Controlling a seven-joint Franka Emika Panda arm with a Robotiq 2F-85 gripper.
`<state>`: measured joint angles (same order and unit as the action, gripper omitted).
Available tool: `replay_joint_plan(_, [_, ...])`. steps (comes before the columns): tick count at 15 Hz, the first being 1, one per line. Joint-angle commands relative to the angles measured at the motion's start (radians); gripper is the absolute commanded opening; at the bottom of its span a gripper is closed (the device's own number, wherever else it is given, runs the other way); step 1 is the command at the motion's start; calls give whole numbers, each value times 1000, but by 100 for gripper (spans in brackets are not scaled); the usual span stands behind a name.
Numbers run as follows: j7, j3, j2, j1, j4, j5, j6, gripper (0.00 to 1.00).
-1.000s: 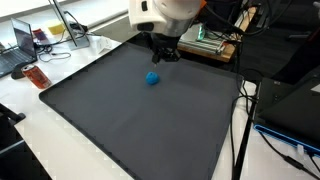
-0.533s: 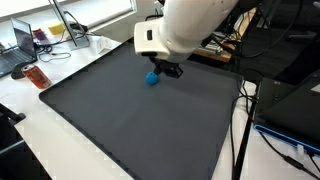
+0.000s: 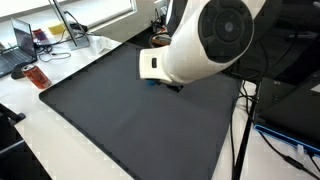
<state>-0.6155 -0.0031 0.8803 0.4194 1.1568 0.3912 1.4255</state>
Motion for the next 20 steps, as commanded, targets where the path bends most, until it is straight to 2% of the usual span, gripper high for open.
replay_joint_plan(1, [1, -22, 76, 19, -119, -4, -70, 3])
replay_joint_plan(10, [65, 7, 19, -55, -111, -52, -41, 3])
replay_joint_plan(20, [173, 48, -165, -169, 62, -148, 82, 3])
